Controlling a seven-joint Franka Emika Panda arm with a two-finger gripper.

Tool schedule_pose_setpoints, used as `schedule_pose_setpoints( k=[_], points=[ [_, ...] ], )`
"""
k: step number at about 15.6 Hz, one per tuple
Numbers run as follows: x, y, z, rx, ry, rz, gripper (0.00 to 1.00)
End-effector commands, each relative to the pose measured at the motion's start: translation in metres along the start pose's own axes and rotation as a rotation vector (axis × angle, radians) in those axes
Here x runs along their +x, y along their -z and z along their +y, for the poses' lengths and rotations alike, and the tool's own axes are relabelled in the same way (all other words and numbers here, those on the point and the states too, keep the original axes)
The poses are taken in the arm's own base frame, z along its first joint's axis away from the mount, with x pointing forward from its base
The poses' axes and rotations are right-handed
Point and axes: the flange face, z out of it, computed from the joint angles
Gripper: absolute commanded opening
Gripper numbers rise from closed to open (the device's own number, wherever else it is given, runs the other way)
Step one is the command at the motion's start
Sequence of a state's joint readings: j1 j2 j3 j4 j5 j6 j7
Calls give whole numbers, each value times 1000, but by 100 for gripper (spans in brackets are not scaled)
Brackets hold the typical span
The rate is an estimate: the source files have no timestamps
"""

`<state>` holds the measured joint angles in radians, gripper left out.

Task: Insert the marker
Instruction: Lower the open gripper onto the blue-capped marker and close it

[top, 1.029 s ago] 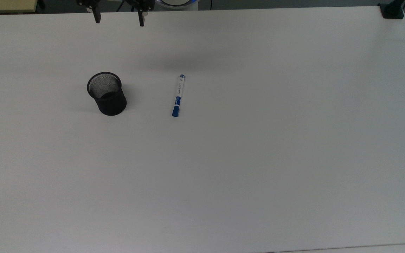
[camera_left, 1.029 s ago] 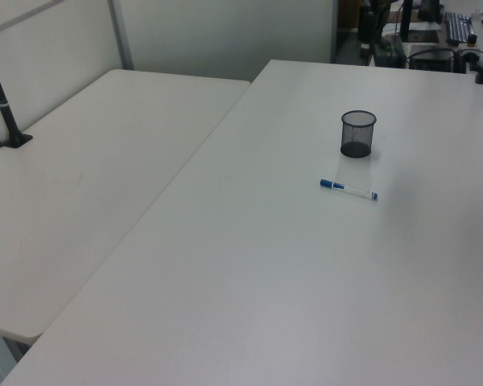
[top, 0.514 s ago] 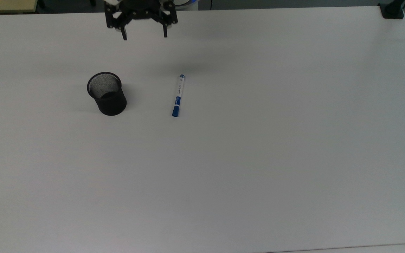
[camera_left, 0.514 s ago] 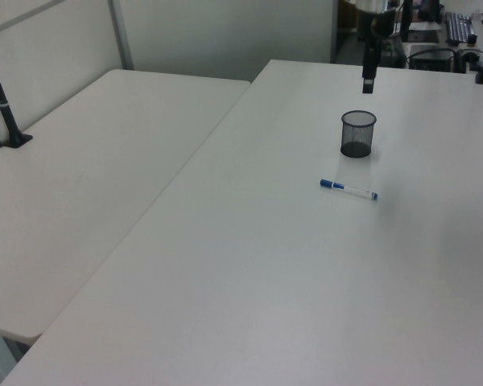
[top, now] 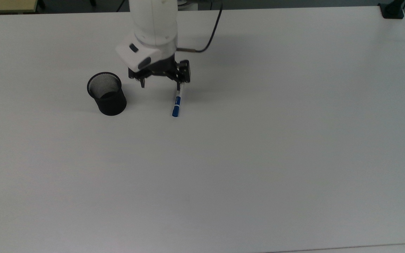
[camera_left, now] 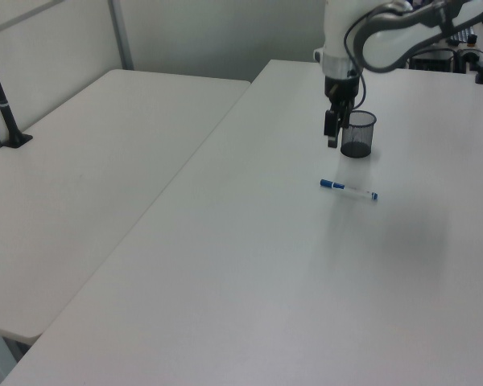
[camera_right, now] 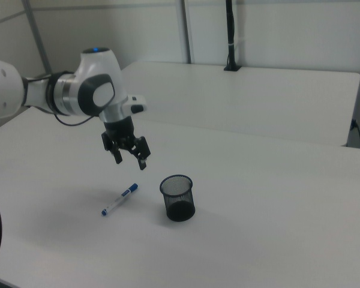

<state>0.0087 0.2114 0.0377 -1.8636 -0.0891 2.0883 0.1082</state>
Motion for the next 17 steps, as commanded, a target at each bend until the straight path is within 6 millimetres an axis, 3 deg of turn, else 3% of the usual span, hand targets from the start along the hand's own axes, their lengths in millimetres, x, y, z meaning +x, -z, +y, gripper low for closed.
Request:
schedule_pose_setpoints(
  k=[1,5,7,10,12,14,17],
  points=[
    [-2,-41,-11,-14,-50,20,99],
    [0,-80,-35,-60,-74,14,99],
    [2,-93,-38,-77,-103,21,91],
    [1,-99,-45,-74,-140,18,59],
    [3,-100,-43,-69,-178,31,24],
    [4,-97,-41,-66,-186,39,0],
    [5,-88,-39,-66,-190,48,0]
  ],
)
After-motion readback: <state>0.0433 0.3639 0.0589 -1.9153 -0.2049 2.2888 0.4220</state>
